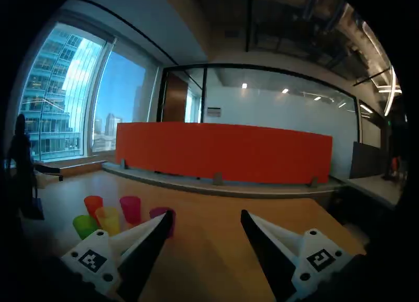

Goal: Pour water

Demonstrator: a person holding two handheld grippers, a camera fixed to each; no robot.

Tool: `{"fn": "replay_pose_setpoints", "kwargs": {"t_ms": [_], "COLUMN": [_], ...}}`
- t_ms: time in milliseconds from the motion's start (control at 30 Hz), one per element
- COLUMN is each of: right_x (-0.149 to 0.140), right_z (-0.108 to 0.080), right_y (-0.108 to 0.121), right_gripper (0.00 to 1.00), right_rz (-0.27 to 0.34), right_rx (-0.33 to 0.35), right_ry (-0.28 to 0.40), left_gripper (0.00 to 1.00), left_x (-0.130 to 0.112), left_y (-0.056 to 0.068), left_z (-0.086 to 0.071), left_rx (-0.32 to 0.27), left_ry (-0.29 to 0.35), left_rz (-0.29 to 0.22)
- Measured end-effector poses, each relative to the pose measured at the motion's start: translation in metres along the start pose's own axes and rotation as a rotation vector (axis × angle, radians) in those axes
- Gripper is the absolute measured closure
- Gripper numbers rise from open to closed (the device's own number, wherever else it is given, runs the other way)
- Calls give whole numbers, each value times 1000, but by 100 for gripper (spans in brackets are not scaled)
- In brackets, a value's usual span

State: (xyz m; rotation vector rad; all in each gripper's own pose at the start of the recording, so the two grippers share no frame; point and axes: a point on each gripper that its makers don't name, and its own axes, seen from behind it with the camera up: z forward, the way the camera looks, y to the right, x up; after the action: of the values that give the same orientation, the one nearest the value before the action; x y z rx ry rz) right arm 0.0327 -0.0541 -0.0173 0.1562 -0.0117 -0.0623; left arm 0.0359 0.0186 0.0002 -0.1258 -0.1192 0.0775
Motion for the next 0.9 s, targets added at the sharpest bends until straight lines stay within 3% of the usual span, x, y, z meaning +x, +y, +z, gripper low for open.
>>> {"fn": "replay_pose_setpoints", "kwargs": {"t_ms": [300,700,900], "right_x": [10,17,16], "right_z": [-4,-11,-14], "right_y": [17,27,27], "right_gripper": [0,0,0], "right_rz": [7,22,33], "right_rx": [-102,-140,-148], "right_ry": [52,69,65], "left_gripper": [18,18,18], "left_x": [15,31,30], "left_y": [-10,-13,-12], "left_z": [-2,-8,-9], "left_rx": [61,91,105], "left_ry": [59,112,116], "left_rz": [-2,-44,-15]}}
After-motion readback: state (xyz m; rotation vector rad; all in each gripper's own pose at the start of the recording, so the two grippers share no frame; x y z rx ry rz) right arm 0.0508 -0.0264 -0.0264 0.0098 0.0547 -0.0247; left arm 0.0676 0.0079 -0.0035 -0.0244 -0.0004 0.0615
